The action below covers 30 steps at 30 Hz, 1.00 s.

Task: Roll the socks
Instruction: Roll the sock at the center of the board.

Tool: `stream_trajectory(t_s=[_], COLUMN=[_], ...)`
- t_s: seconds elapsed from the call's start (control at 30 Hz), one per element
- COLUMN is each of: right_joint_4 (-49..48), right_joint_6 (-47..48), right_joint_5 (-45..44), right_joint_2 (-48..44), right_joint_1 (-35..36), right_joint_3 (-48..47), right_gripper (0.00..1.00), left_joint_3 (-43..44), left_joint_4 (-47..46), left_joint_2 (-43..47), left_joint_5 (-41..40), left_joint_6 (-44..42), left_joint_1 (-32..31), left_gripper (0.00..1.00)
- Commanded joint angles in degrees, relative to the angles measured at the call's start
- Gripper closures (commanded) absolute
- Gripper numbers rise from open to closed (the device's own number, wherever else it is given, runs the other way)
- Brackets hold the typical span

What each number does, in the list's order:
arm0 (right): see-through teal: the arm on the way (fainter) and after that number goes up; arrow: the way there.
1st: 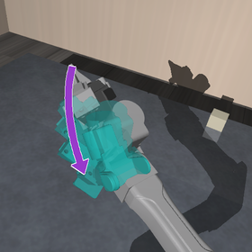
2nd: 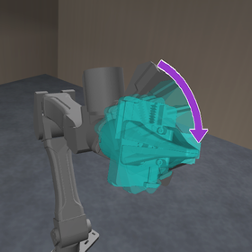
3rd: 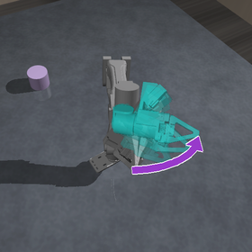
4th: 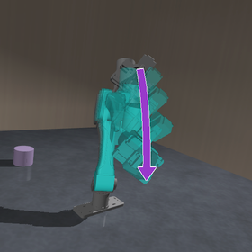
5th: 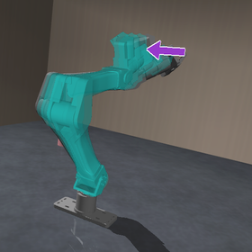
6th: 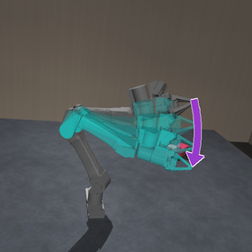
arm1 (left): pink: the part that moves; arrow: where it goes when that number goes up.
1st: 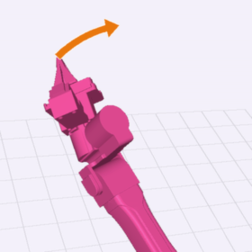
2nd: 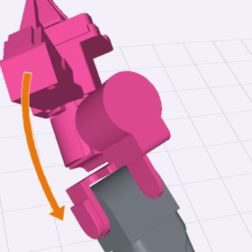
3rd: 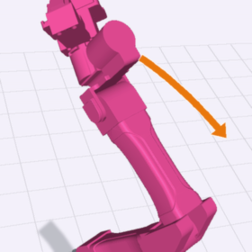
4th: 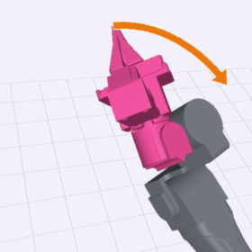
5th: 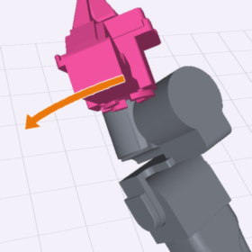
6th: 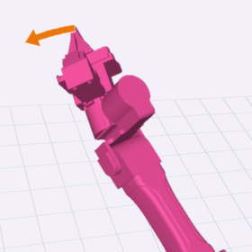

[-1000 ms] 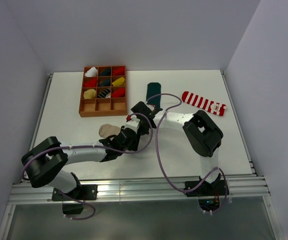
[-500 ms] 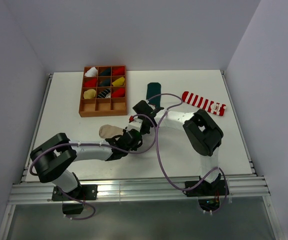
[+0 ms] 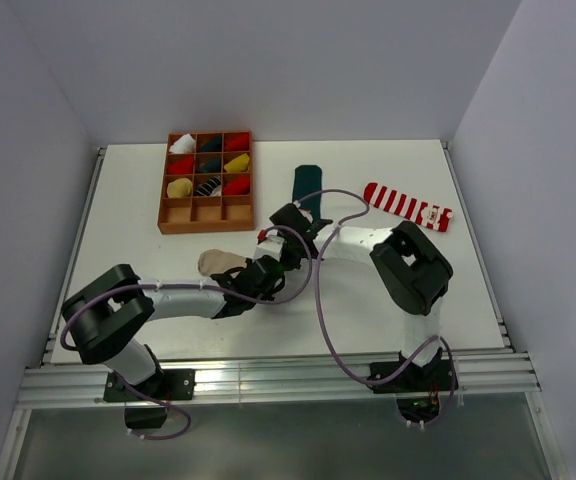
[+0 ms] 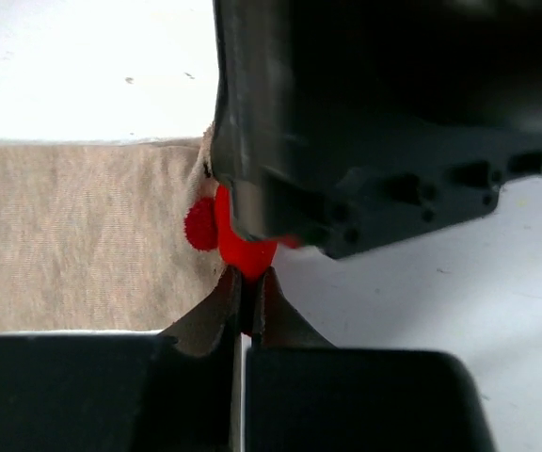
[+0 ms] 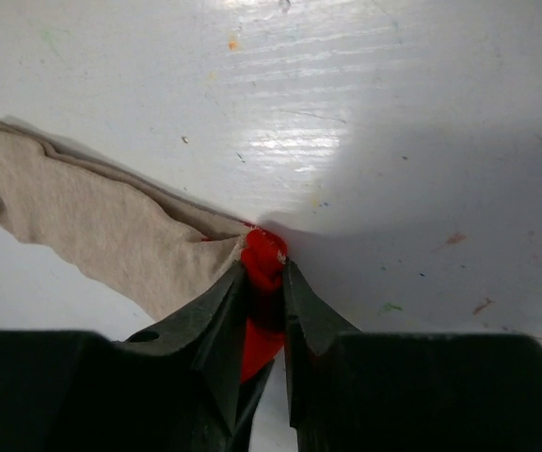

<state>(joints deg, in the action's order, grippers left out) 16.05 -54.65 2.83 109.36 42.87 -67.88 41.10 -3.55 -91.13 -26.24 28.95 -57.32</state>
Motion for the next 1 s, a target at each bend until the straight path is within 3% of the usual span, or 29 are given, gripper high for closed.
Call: stream_trajectory(t_s=[0.0,0.2,0.33,0.6,0.97], right_joint_4=[-6.46,-14.81,-19.39,-21.5,-26.33], right_joint_6=[-0.72,-3.53,-4.67,-5.02,-5.29], right_joint_5=[-1.69,-4.57,-6.17,-4.33,-1.16], right_joint_2=[-5.47,-11.09,-14.35,-13.48,-11.45], right_joint_1=[0.19,-0.07,-0.16,-0.07,-0.07], right_joint_3=[3.36,10.39,14.52,16.19,19.54], right_gripper=[0.72,0.61,0.48,0.48,0.53], left_joint_3=[-0.23,-5.41,-9.63,-13.85,-21.76], left_joint_4=[2.06,-3.03,-7.17,-12.18,-17.89], left_joint_2=[2.53,7.46,7.99,7.28,10.19], left_joint_5=[8.91,22.0,28.95,36.69,38.72], left_joint_6=[4.26,10.85,14.11,20.52,29.05], left_joint_1=[2.73,10.01,14.34,19.25,25.06], left_gripper=[1.0,1.0,1.0,1.0,1.0])
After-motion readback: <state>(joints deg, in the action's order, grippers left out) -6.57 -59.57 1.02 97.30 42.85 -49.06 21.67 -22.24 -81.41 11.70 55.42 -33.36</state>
